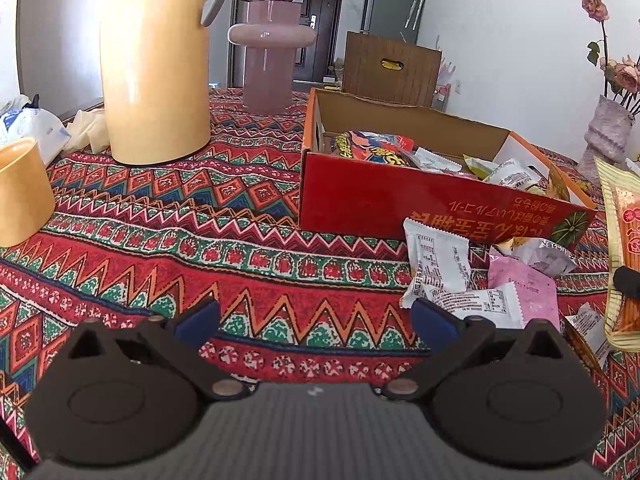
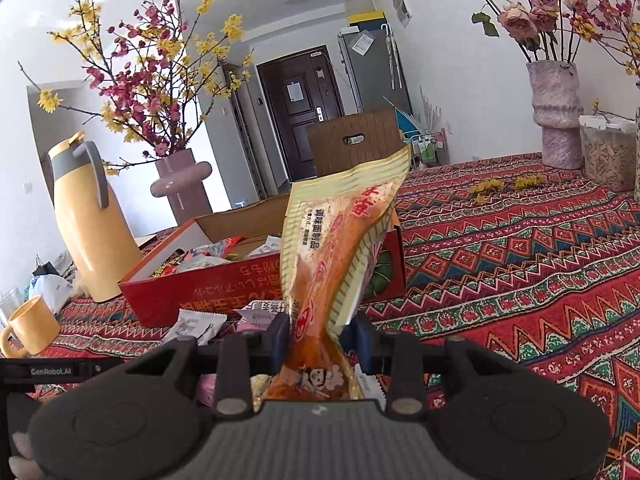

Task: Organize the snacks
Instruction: 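Grasp a white packet with the left gripper while the right gripper holds the biscuit packet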

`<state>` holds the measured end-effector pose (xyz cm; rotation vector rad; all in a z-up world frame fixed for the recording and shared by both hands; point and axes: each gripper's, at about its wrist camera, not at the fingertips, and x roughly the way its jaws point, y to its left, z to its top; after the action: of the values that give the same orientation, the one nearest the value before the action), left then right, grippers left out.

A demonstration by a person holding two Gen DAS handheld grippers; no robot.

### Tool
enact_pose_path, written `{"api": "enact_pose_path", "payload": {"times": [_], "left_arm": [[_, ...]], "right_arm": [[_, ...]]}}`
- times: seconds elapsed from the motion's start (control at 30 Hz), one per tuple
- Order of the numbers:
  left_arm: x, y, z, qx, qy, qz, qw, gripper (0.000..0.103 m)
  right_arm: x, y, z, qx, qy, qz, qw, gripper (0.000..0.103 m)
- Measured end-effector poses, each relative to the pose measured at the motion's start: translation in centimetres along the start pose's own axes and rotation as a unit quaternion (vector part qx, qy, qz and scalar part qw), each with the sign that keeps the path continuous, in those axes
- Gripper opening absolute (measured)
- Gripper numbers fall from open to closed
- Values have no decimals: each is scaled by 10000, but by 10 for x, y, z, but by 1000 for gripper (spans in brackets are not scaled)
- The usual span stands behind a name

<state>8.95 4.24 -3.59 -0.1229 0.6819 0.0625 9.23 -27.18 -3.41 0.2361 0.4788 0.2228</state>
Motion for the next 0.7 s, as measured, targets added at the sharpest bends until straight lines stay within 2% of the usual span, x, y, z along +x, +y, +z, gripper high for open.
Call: {"api": "enact_pose_path", "payload": {"times": [0.27,0.47,0.7], "left_arm": [[-8,-30,6,108,9,-230,9997,103],[-2,-61,5,258,211,-418,9986,103],[15,-81,2,269,508,-412,9975,103]], "right_arm": [[7,-7,-7,148,45,216,9996,33],[6,-10,-10,232,62,305,9992,33],[7,-13,-11,290,58,396,9988,33]]}}
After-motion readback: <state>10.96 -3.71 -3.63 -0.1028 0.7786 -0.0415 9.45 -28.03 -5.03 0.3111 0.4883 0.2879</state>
